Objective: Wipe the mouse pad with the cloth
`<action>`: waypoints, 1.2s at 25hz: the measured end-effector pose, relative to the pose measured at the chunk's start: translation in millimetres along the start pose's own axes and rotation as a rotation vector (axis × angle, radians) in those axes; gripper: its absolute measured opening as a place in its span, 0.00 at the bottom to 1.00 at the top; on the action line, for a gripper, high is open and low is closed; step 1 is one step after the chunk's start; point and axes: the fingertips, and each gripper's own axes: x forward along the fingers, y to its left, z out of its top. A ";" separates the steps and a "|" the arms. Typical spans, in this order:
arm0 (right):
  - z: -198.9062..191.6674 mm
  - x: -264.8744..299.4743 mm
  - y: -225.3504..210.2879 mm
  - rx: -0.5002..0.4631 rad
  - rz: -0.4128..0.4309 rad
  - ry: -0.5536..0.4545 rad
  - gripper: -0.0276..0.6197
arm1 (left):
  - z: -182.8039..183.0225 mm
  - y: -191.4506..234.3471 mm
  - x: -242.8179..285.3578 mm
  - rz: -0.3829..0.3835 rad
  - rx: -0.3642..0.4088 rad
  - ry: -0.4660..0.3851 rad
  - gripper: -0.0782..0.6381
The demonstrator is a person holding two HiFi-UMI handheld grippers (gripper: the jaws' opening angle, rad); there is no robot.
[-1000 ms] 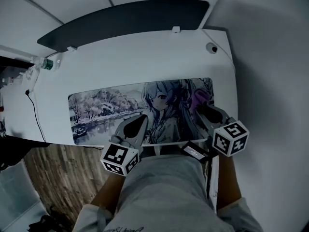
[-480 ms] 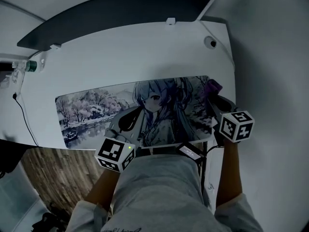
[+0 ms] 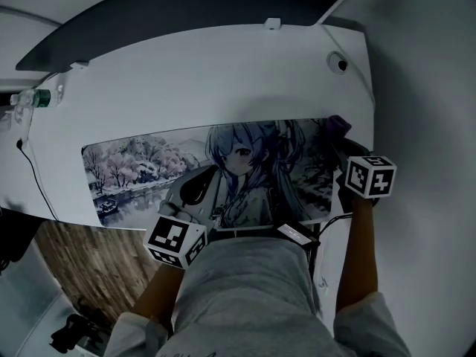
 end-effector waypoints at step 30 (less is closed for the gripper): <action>-3.7 50.5 94.4 0.016 0.073 0.044 0.19 | -32.1 65.7 -80.2 0.094 -0.075 -0.055 0.13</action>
